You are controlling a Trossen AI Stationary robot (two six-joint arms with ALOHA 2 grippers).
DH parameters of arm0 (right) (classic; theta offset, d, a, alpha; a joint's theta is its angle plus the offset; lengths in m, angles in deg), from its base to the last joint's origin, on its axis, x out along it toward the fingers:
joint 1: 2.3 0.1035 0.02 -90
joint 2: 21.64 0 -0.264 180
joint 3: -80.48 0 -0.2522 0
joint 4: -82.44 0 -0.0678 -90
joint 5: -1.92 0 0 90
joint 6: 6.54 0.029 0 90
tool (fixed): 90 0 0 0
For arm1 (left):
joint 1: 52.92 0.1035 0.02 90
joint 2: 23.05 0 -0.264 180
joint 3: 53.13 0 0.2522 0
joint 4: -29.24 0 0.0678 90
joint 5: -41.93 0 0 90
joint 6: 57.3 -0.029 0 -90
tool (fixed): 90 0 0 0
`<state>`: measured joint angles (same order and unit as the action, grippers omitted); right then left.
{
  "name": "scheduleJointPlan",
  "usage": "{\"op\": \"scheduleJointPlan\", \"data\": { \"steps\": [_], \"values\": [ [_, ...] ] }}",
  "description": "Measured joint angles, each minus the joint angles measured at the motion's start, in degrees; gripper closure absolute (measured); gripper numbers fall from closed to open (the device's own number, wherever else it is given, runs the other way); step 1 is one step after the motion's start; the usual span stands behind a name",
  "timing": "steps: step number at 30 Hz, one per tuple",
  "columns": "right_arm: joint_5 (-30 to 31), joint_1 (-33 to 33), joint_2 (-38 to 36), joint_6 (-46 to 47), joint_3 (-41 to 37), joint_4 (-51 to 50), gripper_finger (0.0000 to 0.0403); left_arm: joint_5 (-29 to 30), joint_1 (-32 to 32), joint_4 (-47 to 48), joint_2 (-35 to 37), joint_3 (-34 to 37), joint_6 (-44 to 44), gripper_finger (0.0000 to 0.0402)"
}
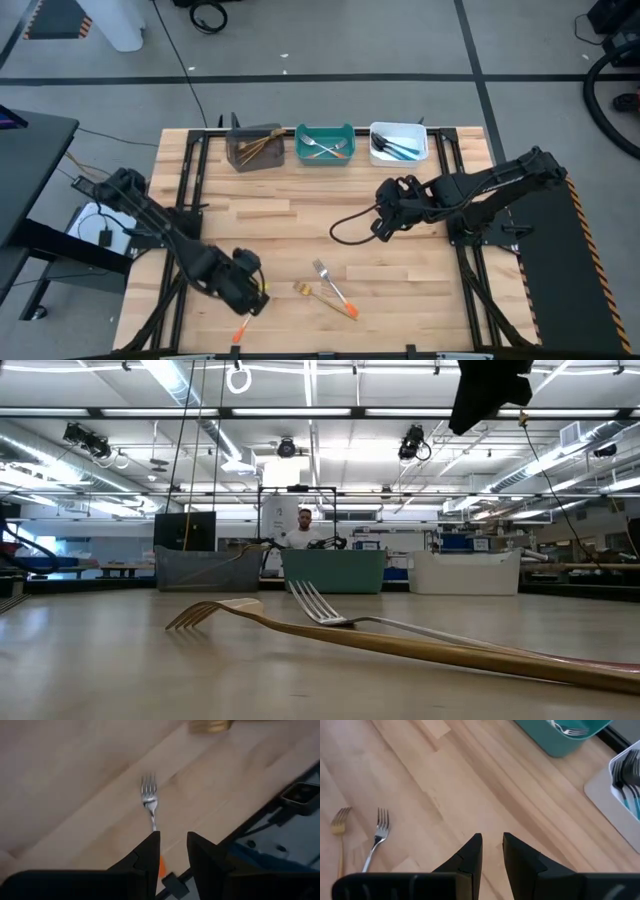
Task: Sort silverware by color (type)
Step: Put the orange fork into the blue bin
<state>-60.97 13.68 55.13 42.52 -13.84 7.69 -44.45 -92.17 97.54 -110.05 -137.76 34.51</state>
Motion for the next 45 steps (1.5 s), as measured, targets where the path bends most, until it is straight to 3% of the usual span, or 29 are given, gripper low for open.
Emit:
{"op": "scheduleJointPlan", "data": {
  "steps": [12,32,35,40,45],
  "values": [
    [0.16,3.22,0.0,0.9,0.0,0.0,0.0318,0.12,-5.39,-4.33,-11.65,0.03,9.54,0.0296],
    [-0.17,3.59,0.0,0.88,-0.02,0.02,0.0318,-3.54,-5.33,-8.97,-24.39,-0.26,10.66,0.0297],
    [-0.2,3.59,0.0,1.2,0.0,0.02,0.0318,-4.12,-5.29,-8.99,-25.55,-0.32,10.57,0.0312],
    [-0.2,4.31,0.0,1.77,-0.02,0.02,0.0318,-5.02,-5.19,-9.74,-24.81,-0.1,10.61,0.0384],
    [0.26,5.23,0.0,1.53,-0.02,0.04,0.0318,-5.29,-4.63,-10.85,-21.48,0.24,11.06,0.0388]
  ]
}}
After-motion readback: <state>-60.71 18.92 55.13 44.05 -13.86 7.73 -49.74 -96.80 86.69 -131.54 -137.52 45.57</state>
